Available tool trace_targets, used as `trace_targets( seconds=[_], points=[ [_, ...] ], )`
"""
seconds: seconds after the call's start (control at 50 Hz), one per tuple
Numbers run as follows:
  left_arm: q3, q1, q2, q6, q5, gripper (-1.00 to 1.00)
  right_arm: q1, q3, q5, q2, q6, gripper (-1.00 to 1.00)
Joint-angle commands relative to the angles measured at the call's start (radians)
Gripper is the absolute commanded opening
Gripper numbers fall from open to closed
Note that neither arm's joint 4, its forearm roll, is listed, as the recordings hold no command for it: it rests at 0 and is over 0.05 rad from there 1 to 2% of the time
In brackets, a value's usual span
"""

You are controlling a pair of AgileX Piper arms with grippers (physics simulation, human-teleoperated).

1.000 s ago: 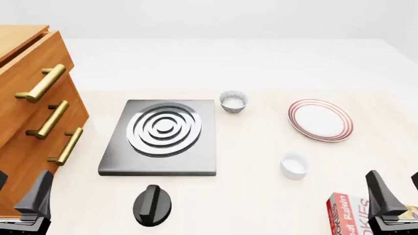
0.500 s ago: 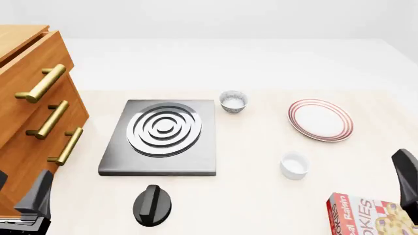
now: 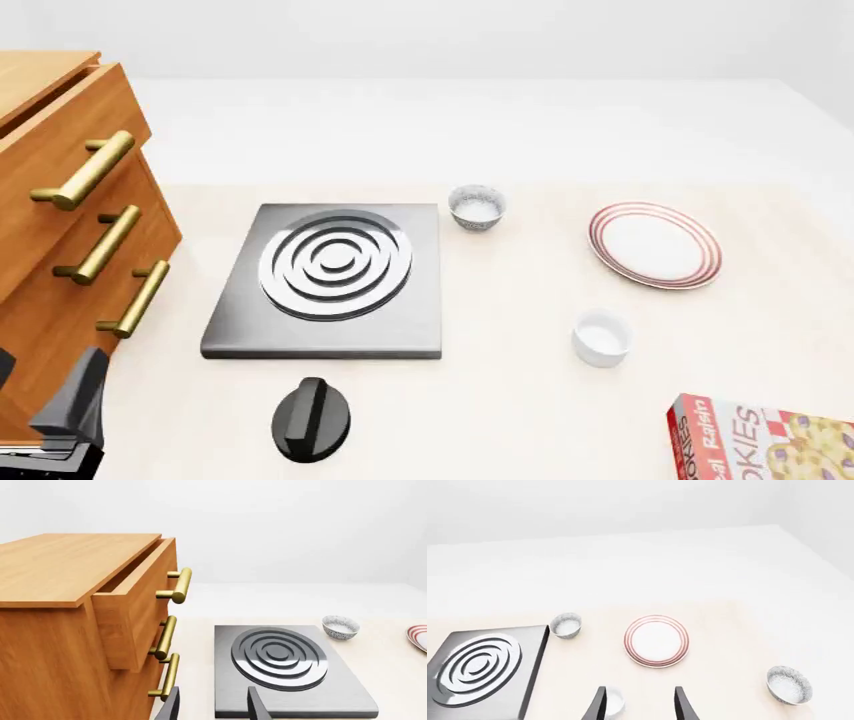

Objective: Pick the akita bowl next to the cookies box and place it on the plate.

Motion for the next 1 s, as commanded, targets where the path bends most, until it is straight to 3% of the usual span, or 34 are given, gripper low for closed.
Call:
trace_targets(
  seconds=[0.02, 0.12, 0.14, 0.24, 0.28, 0.44, 0.46, 0.48, 0.6, 0.64, 0.74, 1.0],
  points=[
    [0.0, 0.0, 0.0, 0.0, 0.0, 1.0, -0.065, -0.223, 0.183, 0.143, -0.042, 1.0],
    [0.0, 0.0, 0.0, 0.0, 0.0, 1.0, -0.114, -0.274, 0.219, 0.196, -0.065, 1.0],
    [0.0, 0.0, 0.0, 0.0, 0.0, 1.0, -0.12, -0.342, 0.25, 0.231, -0.057, 1.0],
    [0.0, 0.0, 0.0, 0.0, 0.0, 1.0, -0.171, -0.451, 0.309, 0.342, -0.06, 1.0],
    [0.0, 0.0, 0.0, 0.0, 0.0, 1.0, -0.179, -0.499, 0.33, 0.372, -0.037, 1.0],
    [0.0, 0.0, 0.0, 0.0, 0.0, 1.0, -0.223, -0.548, 0.345, 0.49, -0.02, 1.0],
    [0.0, 0.0, 0.0, 0.0, 0.0, 1.0, -0.249, -0.55, 0.331, 0.513, -0.055, 1.0],
    [0.0, 0.0, 0.0, 0.0, 0.0, 1.0, -0.239, -0.566, 0.334, 0.522, -0.033, 1.0],
    [0.0, 0.0, 0.0, 0.0, 0.0, 1.0, -0.287, -0.59, 0.337, 0.623, -0.048, 1.0],
    [0.0, 0.0, 0.0, 0.0, 0.0, 1.0, -0.248, -0.593, 0.349, 0.639, -0.001, 1.0],
    [0.0, 0.0, 0.0, 0.0, 0.0, 1.0, -0.308, -0.667, 0.37, 0.698, -0.028, 1.0],
    [0.0, 0.0, 0.0, 0.0, 0.0, 1.0, -0.368, -0.809, 0.443, 0.824, -0.051, 1.0]
  ],
)
